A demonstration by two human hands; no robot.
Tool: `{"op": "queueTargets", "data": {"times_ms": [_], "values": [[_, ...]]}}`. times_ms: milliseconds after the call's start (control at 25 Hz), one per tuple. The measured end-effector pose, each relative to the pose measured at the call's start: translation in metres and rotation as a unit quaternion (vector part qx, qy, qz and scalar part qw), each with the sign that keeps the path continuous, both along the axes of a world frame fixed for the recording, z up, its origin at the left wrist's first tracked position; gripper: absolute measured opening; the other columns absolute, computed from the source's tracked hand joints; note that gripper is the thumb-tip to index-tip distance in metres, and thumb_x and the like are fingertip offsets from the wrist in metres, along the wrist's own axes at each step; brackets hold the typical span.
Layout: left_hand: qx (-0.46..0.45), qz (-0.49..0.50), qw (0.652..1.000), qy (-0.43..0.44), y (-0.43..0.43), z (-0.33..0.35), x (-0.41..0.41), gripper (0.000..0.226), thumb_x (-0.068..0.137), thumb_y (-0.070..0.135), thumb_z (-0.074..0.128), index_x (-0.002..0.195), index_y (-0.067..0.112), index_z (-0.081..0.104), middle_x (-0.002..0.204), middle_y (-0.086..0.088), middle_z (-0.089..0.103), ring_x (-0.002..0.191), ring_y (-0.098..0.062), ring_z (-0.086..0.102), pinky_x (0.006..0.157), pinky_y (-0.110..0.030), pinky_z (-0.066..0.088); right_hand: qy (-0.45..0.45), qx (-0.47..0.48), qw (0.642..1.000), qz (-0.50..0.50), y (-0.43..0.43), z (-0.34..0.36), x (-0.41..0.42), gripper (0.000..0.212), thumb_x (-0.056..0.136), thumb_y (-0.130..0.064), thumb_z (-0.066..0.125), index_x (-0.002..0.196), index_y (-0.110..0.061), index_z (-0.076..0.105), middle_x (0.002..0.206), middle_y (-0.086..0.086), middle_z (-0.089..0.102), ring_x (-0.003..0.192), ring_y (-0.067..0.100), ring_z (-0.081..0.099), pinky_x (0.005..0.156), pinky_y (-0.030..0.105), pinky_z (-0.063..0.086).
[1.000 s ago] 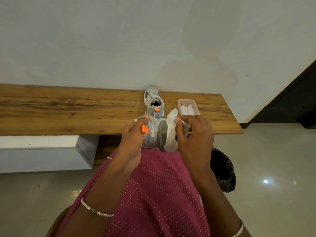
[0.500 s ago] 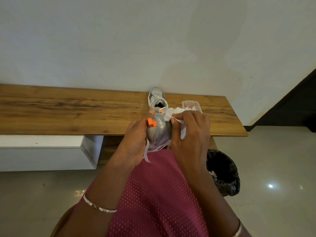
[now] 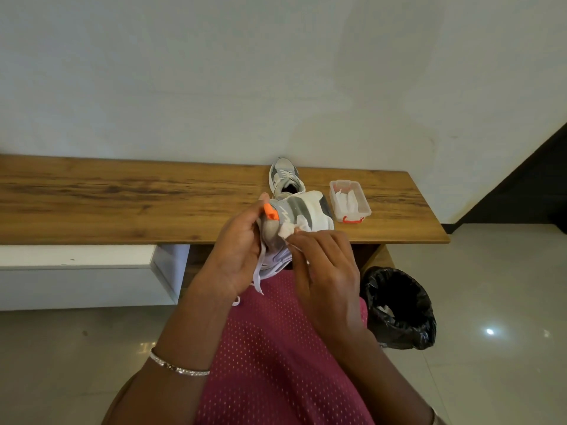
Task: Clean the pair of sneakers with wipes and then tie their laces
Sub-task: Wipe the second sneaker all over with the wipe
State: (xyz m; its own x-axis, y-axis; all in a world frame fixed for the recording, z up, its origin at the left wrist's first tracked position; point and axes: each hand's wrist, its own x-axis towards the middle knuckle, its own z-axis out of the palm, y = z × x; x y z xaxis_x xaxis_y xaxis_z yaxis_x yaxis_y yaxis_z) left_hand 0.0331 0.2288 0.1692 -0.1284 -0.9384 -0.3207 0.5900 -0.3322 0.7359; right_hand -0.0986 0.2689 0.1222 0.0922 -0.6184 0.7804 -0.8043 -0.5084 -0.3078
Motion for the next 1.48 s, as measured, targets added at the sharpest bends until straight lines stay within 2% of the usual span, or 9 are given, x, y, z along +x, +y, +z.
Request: {"op": "queueTargets", "data": {"times_ms": [120, 320, 440, 600, 880, 1120, 1200, 1360, 1480], "values": [[0.008, -0.001, 1.000, 0.019, 0.001, 0.004, 0.000, 0.044, 0.102, 0.029, 0.051, 0.068, 0.008, 0.071, 0.064, -0.005, 0.068, 0.057, -0.010, 0.067, 0.057, -0.022, 0.059, -0.023, 0.008, 1.000, -0.003, -0.010, 0.012, 0.008, 0.012, 0.092, -0.009, 0.067, 0.101, -0.005, 0.074, 0.098, 0.006, 0.070, 0.093, 0.021, 0.061, 0.081, 0.025, 0.046], [0.035, -0.006, 0.999, 0.021, 0.005, 0.006, 0.002, 0.040, 0.099, 0.037, 0.055, 0.084, 0.004, 0.072, 0.071, -0.010, 0.069, 0.063, -0.015, 0.071, 0.057, -0.026, 0.059, -0.059, -0.006, 0.998, 0.022, -0.010, 0.019, 0.031, 0.038, 0.106, -0.026, 0.042, 0.102, -0.005, 0.074, 0.105, 0.010, 0.069, 0.098, 0.024, 0.059, 0.083, 0.031, 0.048], [0.026, 0.004, 1.000, 0.002, 0.002, 0.002, 0.007, 0.046, 0.096, 0.039, 0.057, 0.063, 0.012, 0.074, 0.064, -0.003, 0.066, 0.057, -0.011, 0.066, 0.056, -0.025, 0.056, -0.038, -0.007, 0.999, 0.024, -0.001, -0.011, 0.032, 0.020, 0.100, -0.015, 0.058, 0.103, -0.005, 0.074, 0.109, 0.011, 0.067, 0.100, 0.027, 0.058, 0.082, 0.035, 0.050], [0.012, 0.003, 1.000, 0.001, 0.001, 0.003, 0.008, 0.037, 0.093, 0.040, 0.059, 0.092, 0.005, 0.072, 0.086, -0.012, 0.070, 0.072, -0.020, 0.068, 0.067, -0.032, 0.057, -0.034, 0.005, 0.999, 0.014, 0.001, -0.029, 0.025, 0.014, 0.095, -0.003, 0.061, 0.100, -0.004, 0.074, 0.105, 0.014, 0.064, 0.095, 0.026, 0.059, 0.079, 0.034, 0.050], [0.033, -0.015, 0.995, 0.089, 0.006, 0.007, 0.002, 0.038, 0.101, 0.035, 0.050, 0.100, 0.001, 0.067, 0.081, -0.013, 0.073, 0.069, -0.017, 0.073, 0.066, -0.030, 0.062, -0.077, -0.049, 0.995, -0.027, -0.025, 0.014, 0.023, 0.014, 0.093, -0.002, 0.065, 0.102, -0.006, 0.074, 0.103, 0.009, 0.070, 0.096, 0.024, 0.061, 0.089, 0.027, 0.045], [0.003, 0.013, 1.000, 0.019, 0.002, 0.010, 0.006, 0.033, 0.099, 0.035, 0.053, 0.089, 0.005, 0.064, 0.069, -0.009, 0.071, 0.056, -0.017, 0.068, 0.050, -0.027, 0.057, -0.020, -0.075, 0.997, -0.008, -0.010, -0.018, 0.012, 0.011, 0.092, -0.006, 0.068, 0.099, -0.003, 0.077, 0.098, 0.009, 0.072, 0.089, 0.022, 0.061, 0.078, 0.034, 0.052], [-0.016, 0.019, 1.000, 0.000, -0.002, 0.009, 0.008, 0.034, 0.099, 0.035, 0.053, 0.090, 0.007, 0.069, 0.075, -0.009, 0.074, 0.062, -0.018, 0.071, 0.054, -0.029, 0.059, -0.031, -0.056, 0.998, 0.005, -0.008, -0.023, 0.006, 0.013, 0.088, 0.001, 0.072, 0.100, -0.001, 0.076, 0.098, 0.010, 0.071, 0.089, 0.023, 0.062, 0.076, 0.036, 0.052], [-0.030, 0.008, 1.000, 0.004, -0.002, 0.007, 0.006, 0.046, 0.100, 0.028, 0.053, 0.063, 0.014, 0.078, 0.074, -0.005, 0.075, 0.067, -0.014, 0.073, 0.061, -0.026, 0.060, -0.093, -0.103, 0.990, -0.017, -0.024, 0.009, 0.001, 0.015, 0.086, 0.005, 0.071, 0.099, 0.000, 0.074, 0.097, 0.013, 0.067, 0.092, 0.017, 0.058, 0.077, 0.026, 0.048], [-0.028, 0.006, 1.000, -0.001, -0.001, 0.006, 0.006, 0.033, 0.099, 0.027, 0.054, 0.082, 0.010, 0.076, 0.083, -0.009, 0.076, 0.075, -0.018, 0.075, 0.064, -0.029, 0.061, -0.097, -0.087, 0.989, -0.063, -0.042, 0.022, -0.009, 0.021, 0.086, 0.006, 0.070, 0.104, -0.003, 0.074, 0.101, 0.013, 0.066, 0.102, 0.012, 0.049, 0.083, 0.018, 0.041]]}}
